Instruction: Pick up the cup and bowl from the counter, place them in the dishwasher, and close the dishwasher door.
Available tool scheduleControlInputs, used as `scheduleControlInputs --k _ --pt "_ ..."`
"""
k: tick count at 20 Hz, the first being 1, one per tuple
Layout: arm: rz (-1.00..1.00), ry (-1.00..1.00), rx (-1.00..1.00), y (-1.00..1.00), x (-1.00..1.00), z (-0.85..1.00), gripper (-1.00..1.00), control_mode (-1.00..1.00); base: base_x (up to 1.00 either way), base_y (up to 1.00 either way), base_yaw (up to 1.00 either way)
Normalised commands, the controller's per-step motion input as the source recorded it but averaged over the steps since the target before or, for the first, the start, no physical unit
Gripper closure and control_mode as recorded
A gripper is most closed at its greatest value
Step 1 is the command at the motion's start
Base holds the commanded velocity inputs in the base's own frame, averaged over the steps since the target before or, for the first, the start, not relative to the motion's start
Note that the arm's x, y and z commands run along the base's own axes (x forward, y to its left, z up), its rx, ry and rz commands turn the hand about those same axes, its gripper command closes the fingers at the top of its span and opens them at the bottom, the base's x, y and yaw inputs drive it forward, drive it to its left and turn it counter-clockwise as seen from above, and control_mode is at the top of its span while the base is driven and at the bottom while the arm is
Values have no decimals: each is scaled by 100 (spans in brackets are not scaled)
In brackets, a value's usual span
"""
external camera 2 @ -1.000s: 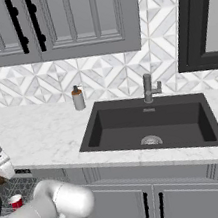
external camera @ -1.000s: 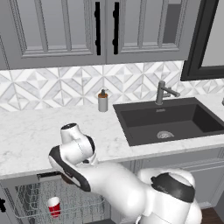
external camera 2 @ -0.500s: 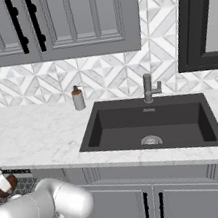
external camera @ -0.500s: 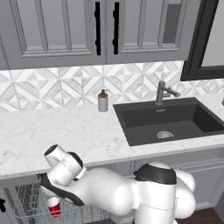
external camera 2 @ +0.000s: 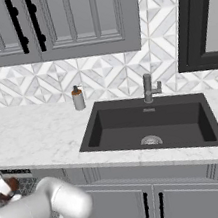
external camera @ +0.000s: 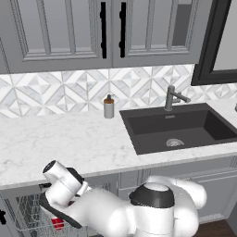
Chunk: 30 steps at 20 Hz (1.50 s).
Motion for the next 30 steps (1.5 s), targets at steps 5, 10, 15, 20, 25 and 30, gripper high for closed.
scheduleControlInputs --k 5,10,15,20,25,30 --pt "4 -13 -1 0 18 -69 100 -100 0 0 0" --pt "6 0 0 -6 64 -28 100 -100 0 0 0" --pt "9 0 0 -2 60 -32 100 -100 0 0 0" --pt "14 0 0 0 6 -73 100 -100 0 0 0" --pt "16 0 0 0 0 -78 100 -100 0 0 0" --pt "18 5 0 0 12 -24 100 -100 0 0 0"
